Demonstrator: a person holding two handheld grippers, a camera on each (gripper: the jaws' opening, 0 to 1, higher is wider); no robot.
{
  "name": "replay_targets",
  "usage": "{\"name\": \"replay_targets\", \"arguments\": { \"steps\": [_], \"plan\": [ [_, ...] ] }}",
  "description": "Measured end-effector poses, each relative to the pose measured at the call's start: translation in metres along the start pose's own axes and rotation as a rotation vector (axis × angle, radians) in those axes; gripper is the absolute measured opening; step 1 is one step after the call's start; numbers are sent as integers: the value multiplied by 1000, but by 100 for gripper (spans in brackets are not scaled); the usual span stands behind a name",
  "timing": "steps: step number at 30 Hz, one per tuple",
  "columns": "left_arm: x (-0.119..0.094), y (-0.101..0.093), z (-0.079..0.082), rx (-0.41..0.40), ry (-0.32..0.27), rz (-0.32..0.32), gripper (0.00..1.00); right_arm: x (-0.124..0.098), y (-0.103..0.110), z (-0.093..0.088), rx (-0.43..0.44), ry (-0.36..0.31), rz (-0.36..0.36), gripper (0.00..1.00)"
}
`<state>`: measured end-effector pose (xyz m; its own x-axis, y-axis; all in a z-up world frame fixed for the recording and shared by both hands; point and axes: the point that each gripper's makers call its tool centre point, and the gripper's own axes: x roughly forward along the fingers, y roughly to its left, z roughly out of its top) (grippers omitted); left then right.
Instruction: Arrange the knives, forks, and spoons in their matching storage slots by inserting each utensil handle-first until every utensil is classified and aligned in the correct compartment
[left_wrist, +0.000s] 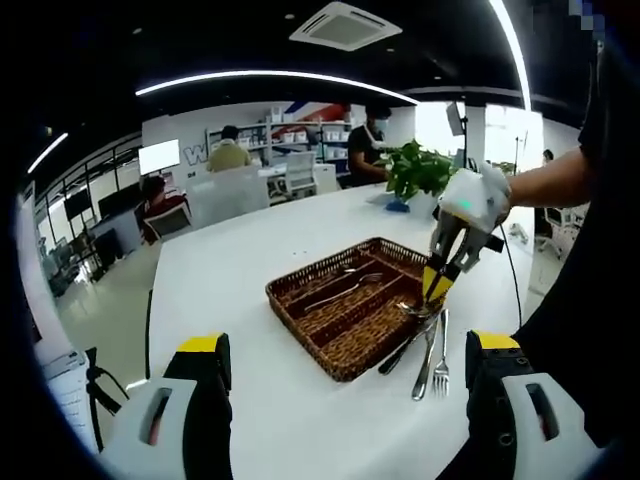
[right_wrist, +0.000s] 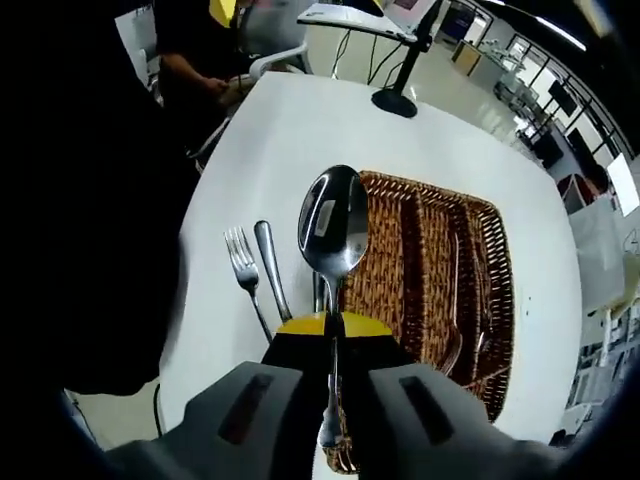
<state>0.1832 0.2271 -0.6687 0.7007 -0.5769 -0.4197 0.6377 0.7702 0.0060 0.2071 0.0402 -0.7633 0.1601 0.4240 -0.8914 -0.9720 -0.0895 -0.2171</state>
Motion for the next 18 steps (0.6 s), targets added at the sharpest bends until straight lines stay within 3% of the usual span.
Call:
{"name": "replay_targets", "arguments": {
  "steps": [10,18],
  "plan": [
    [3,3,-1,-8,-18,-8,99,-43,-20,23,-40,32,-70,0],
    [3,6,-5,-20,-26,-11,99,-56,-30,26,-50,60,-96,0]
  ]
}}
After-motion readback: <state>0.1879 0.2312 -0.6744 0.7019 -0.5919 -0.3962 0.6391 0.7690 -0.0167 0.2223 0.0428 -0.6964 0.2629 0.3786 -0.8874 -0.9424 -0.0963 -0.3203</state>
